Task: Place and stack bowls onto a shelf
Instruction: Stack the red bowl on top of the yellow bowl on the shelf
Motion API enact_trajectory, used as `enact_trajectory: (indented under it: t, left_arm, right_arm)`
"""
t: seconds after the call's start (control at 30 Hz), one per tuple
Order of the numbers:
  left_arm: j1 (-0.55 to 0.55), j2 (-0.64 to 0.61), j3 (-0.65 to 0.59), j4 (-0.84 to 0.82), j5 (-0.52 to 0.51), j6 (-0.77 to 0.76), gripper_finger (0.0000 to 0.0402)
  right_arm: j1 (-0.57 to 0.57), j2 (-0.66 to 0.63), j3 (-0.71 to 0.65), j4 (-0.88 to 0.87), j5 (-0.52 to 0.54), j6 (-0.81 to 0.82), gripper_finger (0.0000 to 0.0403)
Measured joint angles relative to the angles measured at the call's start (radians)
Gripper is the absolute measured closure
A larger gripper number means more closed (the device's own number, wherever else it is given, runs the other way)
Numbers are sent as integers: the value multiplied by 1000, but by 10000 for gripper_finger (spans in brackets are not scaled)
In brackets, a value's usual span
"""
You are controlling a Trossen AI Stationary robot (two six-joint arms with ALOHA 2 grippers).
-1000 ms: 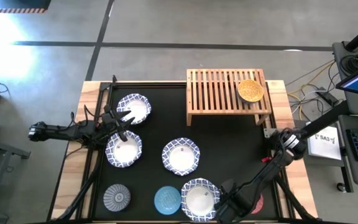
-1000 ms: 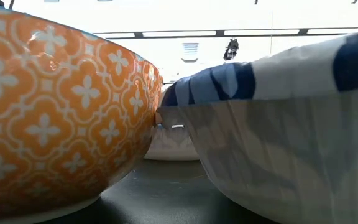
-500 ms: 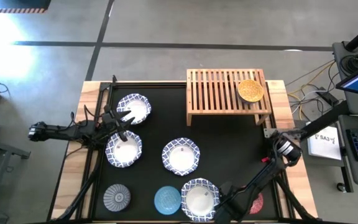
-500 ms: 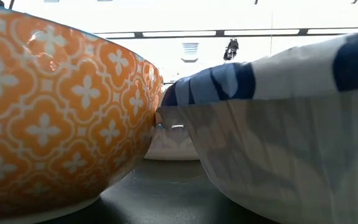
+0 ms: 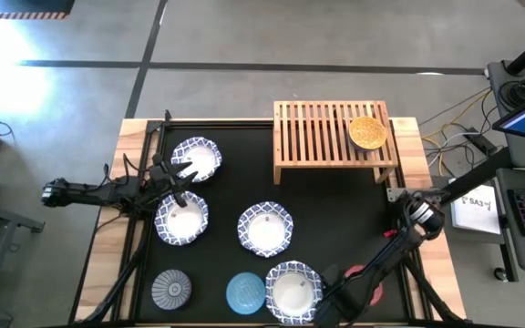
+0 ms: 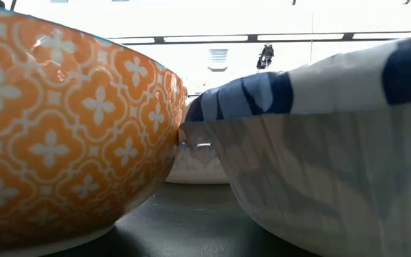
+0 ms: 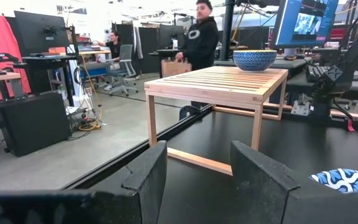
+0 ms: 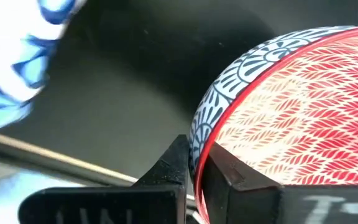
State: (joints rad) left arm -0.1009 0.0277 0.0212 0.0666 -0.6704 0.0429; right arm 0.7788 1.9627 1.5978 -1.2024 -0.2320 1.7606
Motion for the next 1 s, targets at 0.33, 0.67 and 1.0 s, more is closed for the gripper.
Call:
enact_trajectory:
  t: [0.33,0.67,1.0]
  left_arm:
    - [0,0,0,0,0,0,242]
    - [0,0,0,0,0,0,242]
    - [0,0,0,0,0,0,242]
  right_arm:
    - [-40,-199,0,-7,410,-52,390]
    - [-201,-372,0,-24,737,-335,391]
    - [-394,-517,0,-25,908,-586,391]
